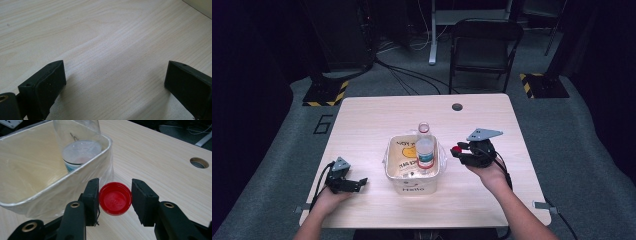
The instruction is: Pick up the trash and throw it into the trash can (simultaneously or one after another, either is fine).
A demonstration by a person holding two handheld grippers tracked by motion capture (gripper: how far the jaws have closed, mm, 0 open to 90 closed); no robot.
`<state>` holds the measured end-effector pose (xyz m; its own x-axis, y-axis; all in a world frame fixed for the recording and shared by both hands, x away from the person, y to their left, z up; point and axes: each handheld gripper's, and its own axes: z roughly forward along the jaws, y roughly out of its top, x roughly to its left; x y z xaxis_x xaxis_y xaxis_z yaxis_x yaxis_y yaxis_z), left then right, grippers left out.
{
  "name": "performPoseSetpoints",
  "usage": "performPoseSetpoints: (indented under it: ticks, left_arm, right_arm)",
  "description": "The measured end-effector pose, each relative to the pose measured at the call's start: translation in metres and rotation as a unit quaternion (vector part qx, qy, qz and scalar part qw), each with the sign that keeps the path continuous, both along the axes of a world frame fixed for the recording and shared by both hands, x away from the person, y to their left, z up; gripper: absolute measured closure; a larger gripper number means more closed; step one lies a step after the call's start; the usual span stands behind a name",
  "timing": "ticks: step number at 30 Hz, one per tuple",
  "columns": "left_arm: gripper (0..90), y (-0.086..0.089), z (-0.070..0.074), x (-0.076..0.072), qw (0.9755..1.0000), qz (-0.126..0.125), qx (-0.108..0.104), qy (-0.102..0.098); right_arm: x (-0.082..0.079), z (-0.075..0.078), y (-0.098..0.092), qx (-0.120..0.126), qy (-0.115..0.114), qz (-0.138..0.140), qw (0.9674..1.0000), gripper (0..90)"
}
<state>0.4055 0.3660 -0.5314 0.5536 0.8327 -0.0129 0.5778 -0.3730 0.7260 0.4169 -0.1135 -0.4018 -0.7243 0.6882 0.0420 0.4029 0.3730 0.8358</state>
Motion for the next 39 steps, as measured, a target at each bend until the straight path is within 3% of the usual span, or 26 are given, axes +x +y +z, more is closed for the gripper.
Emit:
performPoseSetpoints:
  ticks: [8, 18, 28, 39]
  left_arm:
    - [3.3, 0.000, 0.000, 0.000, 1.0000, 0.001, 0.000, -0.001]
    - [3.3, 0.000, 0.000, 0.000, 1.0000, 0.001, 0.000, -0.001]
    - [3.3, 0.000, 0.000, 0.000, 1.0000, 0.001, 0.000, -0.001]
    - [3.3, 0.000, 0.000, 0.000, 1.0000, 0.000, 0.001, 0.000]
  right_arm:
    - [-0.008, 0.019, 0.008, 0.005, -0.013, 0.025, 0.9996, 58.0]
    - [-0.019, 0.031, 0.019, 0.010, -0.022, 0.053, 0.9983, 58.0]
    - [-0.029, 0.035, 0.040, 0.010, -0.030, 0.088, 0.9956, 58.0]
    - [-0.030, 0.031, 0.059, 0.012, -0.033, 0.111, 0.9932, 58.0]
